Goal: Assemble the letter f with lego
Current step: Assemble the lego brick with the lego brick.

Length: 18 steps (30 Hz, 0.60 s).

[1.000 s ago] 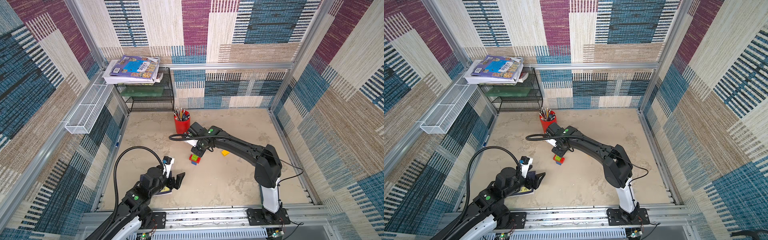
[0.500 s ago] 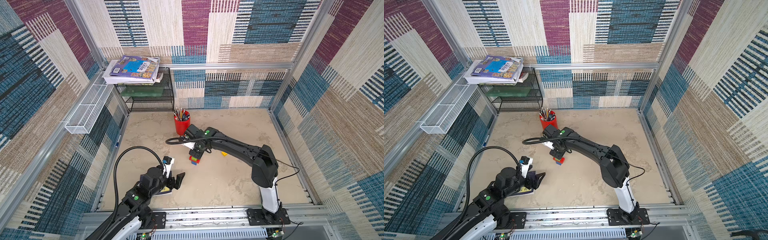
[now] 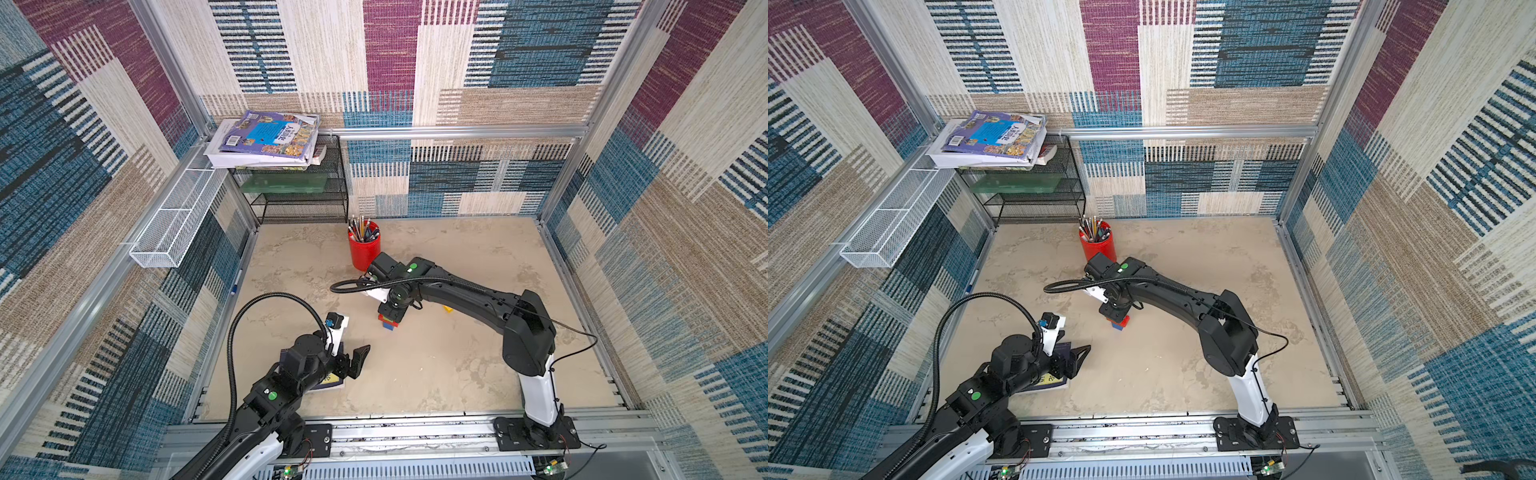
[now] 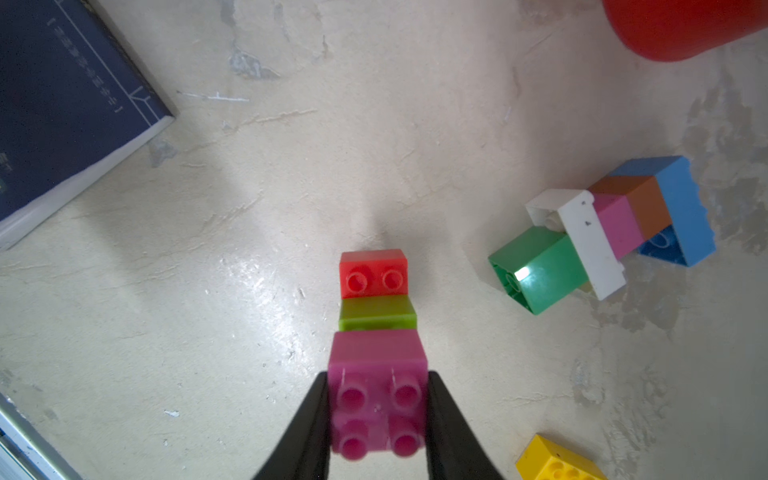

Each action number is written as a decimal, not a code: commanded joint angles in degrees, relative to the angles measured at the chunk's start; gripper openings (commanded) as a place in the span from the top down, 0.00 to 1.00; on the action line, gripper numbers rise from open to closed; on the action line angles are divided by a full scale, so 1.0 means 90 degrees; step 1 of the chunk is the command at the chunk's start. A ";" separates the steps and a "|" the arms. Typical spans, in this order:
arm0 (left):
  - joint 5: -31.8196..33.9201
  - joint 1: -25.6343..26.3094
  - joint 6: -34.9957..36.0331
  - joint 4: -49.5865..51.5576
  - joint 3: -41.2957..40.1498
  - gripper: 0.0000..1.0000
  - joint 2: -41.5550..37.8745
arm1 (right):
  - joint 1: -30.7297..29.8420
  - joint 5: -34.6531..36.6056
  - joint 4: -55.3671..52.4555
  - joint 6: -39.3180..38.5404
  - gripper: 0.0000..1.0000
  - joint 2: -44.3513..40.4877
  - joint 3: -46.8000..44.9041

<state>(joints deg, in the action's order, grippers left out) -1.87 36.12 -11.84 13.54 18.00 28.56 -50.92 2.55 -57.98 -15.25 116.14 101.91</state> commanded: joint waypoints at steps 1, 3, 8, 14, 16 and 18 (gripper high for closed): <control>-0.0007 -0.0003 0.0017 -0.0099 0.0012 0.01 0.0001 | -0.0005 -0.0045 0.0025 -0.0005 0.72 -0.0033 -0.0063; -0.0013 -0.0004 0.0017 -0.0097 0.0017 0.01 0.0008 | -0.0007 -0.0075 0.0026 -0.0015 0.73 -0.0028 -0.0091; -0.0009 -0.0008 0.0016 -0.0089 0.0017 0.01 0.0004 | -0.0007 -0.0201 0.0019 -0.0025 0.72 -0.0023 -0.0187; -0.0008 -0.0001 0.0024 -0.0088 0.0018 0.01 0.0008 | -0.0004 -0.0309 0.0036 0.0014 0.72 -0.0062 -0.0493; -0.0008 0.0000 0.0019 -0.0088 0.0012 0.01 0.0010 | -0.0002 -0.0330 0.0062 0.0026 0.73 -0.0091 -0.0621; -0.0007 -0.0002 0.0018 -0.0088 0.0017 0.01 0.0008 | -0.0001 -0.0327 0.0079 0.0034 0.73 -0.0106 -0.0724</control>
<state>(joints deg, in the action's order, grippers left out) -1.87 36.12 -11.84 13.54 18.00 28.56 -50.92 1.98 -53.43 -15.29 114.24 97.01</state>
